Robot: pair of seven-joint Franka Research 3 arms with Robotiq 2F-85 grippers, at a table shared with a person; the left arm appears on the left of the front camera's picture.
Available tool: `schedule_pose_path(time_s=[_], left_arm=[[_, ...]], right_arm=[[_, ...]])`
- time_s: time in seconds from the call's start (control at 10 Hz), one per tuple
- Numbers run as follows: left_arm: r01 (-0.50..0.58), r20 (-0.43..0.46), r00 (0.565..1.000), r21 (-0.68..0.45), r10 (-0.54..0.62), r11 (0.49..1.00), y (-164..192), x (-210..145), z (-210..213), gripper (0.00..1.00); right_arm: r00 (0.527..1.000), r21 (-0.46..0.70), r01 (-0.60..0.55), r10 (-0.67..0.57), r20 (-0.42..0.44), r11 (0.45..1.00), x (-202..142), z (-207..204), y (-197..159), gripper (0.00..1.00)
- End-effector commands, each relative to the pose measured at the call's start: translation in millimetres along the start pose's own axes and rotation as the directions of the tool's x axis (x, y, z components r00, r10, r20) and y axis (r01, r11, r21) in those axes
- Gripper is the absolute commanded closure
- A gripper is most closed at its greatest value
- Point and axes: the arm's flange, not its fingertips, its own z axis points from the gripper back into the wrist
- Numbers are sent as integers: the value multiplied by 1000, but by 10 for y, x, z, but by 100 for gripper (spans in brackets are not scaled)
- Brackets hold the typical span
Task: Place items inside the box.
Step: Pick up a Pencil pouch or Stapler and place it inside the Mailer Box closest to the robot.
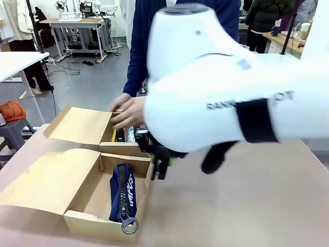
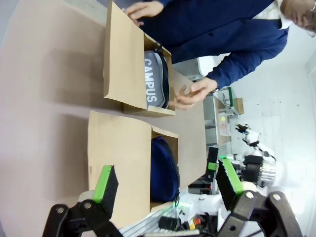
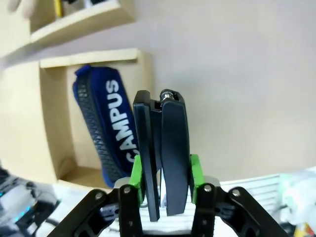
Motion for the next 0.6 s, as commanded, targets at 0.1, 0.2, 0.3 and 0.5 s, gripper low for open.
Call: schedule_pose_path(time_s=[0.1, 0.2, 0.3, 0.5], left_arm=[[15, 6, 1000, -13, -15, 1000, -7, -12, 3, 0], [15, 6, 1000, -13, -15, 1000, -7, -12, 3, 0], [15, 6, 1000, -13, -15, 1000, -7, -12, 3, 0], [15, 6, 1000, -13, -15, 1000, -7, -12, 3, 0]], right_arm=[[995, 105, 24, -14, -100, 994, 98, 199, -807, 58], [990, 168, 39, -15, -139, 985, -53, 270, -1320, 58], [988, 235, 49, -14, -151, 971, -262, 290, -1752, 58], [990, 335, 58, -10, -144, 940, -748, 207, -2358, 58]])
